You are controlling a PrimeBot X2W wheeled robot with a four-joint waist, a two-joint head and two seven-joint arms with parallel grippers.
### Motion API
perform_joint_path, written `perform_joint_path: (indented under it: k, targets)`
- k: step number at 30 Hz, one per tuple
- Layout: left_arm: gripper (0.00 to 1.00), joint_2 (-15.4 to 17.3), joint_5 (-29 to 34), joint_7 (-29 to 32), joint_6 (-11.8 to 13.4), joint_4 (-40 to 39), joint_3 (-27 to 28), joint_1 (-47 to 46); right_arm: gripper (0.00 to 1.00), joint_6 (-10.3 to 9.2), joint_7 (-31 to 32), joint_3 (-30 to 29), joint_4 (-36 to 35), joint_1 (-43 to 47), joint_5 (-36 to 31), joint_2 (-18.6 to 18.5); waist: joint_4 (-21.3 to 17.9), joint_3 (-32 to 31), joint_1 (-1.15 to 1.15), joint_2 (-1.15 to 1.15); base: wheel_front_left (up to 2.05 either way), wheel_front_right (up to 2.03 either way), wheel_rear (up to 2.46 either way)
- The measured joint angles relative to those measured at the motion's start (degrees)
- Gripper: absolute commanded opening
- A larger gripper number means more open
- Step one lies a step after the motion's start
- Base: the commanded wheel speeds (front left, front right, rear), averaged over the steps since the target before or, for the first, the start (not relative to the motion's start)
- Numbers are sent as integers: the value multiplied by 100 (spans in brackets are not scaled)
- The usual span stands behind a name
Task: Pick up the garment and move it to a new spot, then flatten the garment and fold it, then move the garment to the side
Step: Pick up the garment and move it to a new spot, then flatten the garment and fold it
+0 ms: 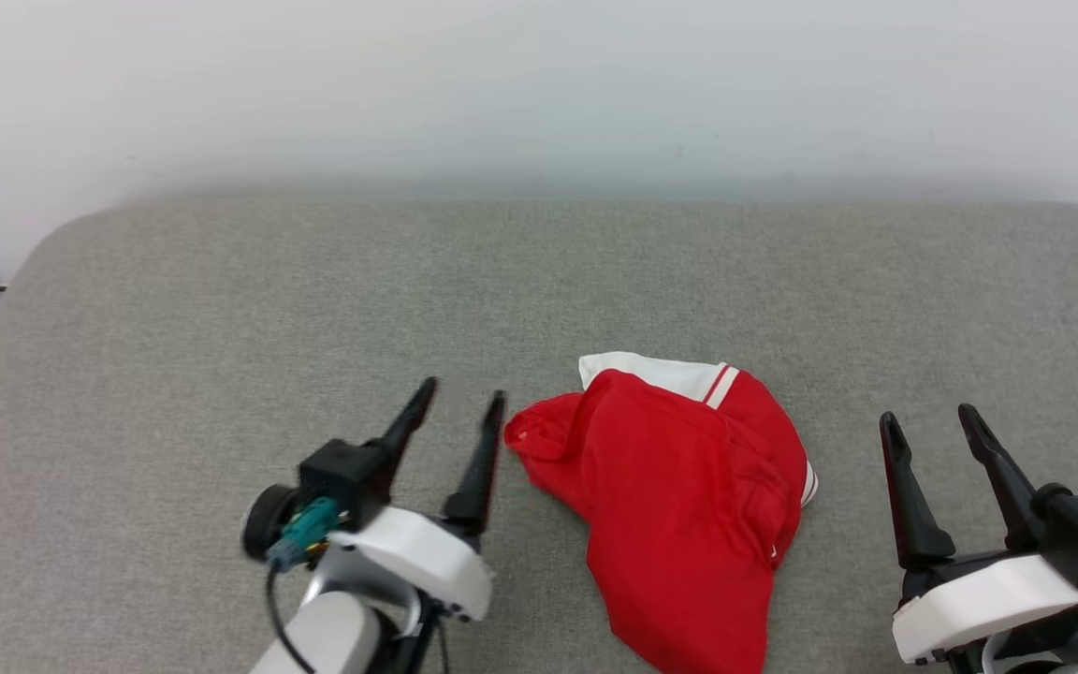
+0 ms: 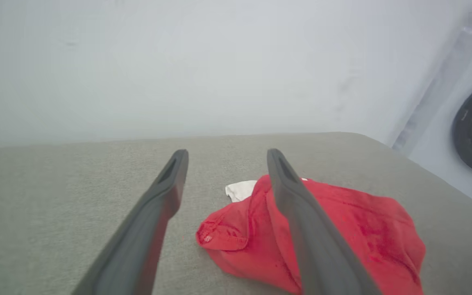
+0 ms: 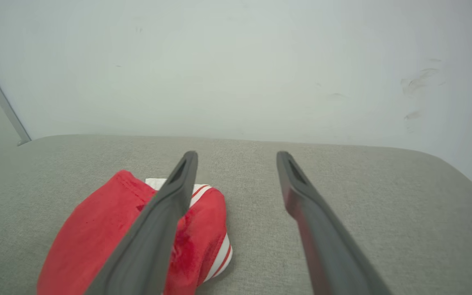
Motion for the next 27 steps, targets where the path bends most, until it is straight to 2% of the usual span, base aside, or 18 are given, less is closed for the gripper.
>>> perform_joint_path:
  k: [5, 12, 27]
  targets:
    - [100, 287, -143, -91, 269, -2, 453, 341, 100, 0, 82, 0, -2, 97, 2, 0, 102, -173, 0, 0, 0, 0, 0]
    - [100, 653, -202, -103, 438, -69, 714, 853, 100, 0, 158, 7, -31, 291, 12, 0, 161, -356, 0, 0, 0, 0, 0]
    - [100, 820, -189, 63, 568, -285, 669, 1044, 100, 0, 170, -41, -58, 394, 64, 0, 226, -384, 0, 0, 0, 0, 0]
